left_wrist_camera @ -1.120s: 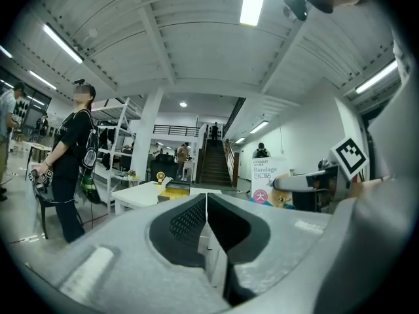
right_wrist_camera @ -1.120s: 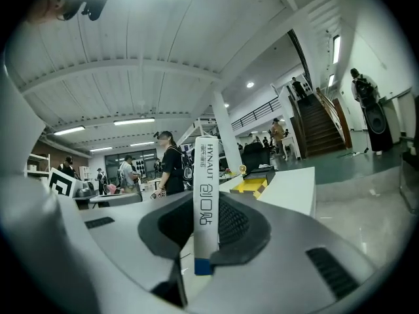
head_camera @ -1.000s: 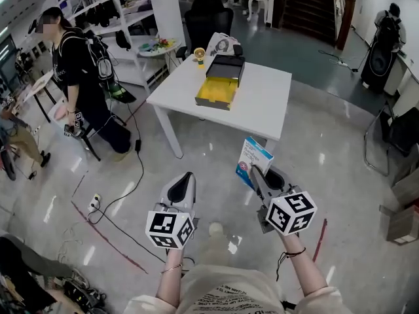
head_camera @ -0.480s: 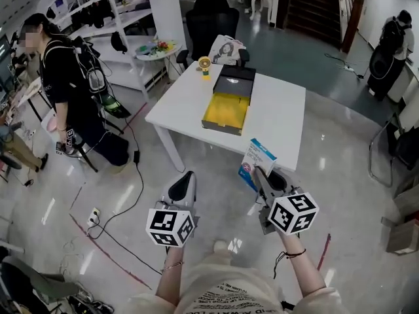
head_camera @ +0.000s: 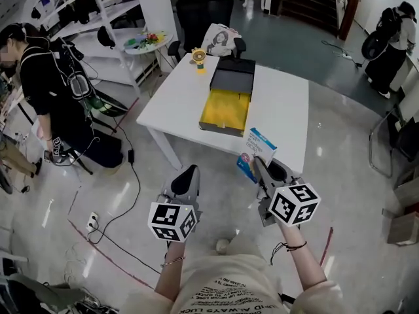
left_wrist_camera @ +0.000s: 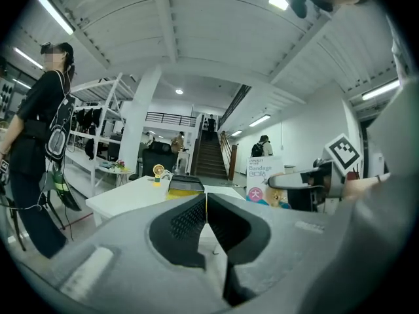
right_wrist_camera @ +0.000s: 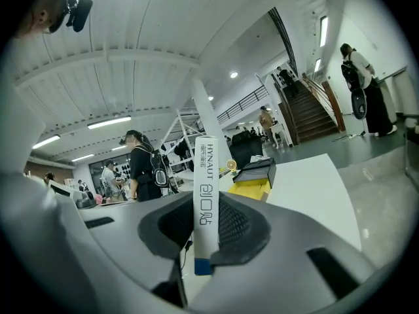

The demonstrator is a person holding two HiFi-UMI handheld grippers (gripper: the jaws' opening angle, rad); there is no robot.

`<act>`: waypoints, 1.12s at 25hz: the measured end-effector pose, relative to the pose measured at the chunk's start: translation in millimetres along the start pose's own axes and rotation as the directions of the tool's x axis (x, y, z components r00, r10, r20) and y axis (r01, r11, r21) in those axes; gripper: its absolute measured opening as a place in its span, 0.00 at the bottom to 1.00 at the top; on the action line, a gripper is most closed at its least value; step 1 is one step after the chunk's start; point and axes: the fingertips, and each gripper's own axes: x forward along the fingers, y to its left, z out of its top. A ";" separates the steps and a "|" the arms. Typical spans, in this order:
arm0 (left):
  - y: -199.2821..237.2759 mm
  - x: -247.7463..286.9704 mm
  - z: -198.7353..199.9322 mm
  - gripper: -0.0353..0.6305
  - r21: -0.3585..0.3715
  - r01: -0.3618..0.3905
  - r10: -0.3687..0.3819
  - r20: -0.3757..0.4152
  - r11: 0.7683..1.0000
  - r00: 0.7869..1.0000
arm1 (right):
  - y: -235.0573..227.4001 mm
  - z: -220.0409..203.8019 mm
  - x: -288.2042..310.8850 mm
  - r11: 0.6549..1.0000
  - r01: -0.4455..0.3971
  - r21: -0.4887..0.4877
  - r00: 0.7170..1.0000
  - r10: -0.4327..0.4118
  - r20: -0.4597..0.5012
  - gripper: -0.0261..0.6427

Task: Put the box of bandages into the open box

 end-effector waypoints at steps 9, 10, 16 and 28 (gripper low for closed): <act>36.6 43.9 -4.2 0.09 -0.023 -0.008 0.007 -0.024 1.000 1.000 | -23.7 1.8 57.2 0.999 0.000 0.033 1.000 0.001 -0.026 0.13; 42.3 51.4 -3.4 0.09 -0.025 -0.011 0.010 -0.023 1.000 1.000 | -27.4 3.1 66.3 0.999 -0.002 0.037 1.000 0.004 -0.030 0.13; 80.0 109.2 5.3 0.09 -0.049 -0.030 0.028 -0.044 0.998 0.999 | -55.7 23.9 134.6 0.998 -0.013 0.066 0.998 0.017 -0.054 0.13; 132.0 206.6 0.2 0.09 -0.090 -0.074 0.063 -0.117 0.993 0.991 | -112.9 30.9 248.8 0.985 -0.048 0.165 0.987 0.072 -0.144 0.13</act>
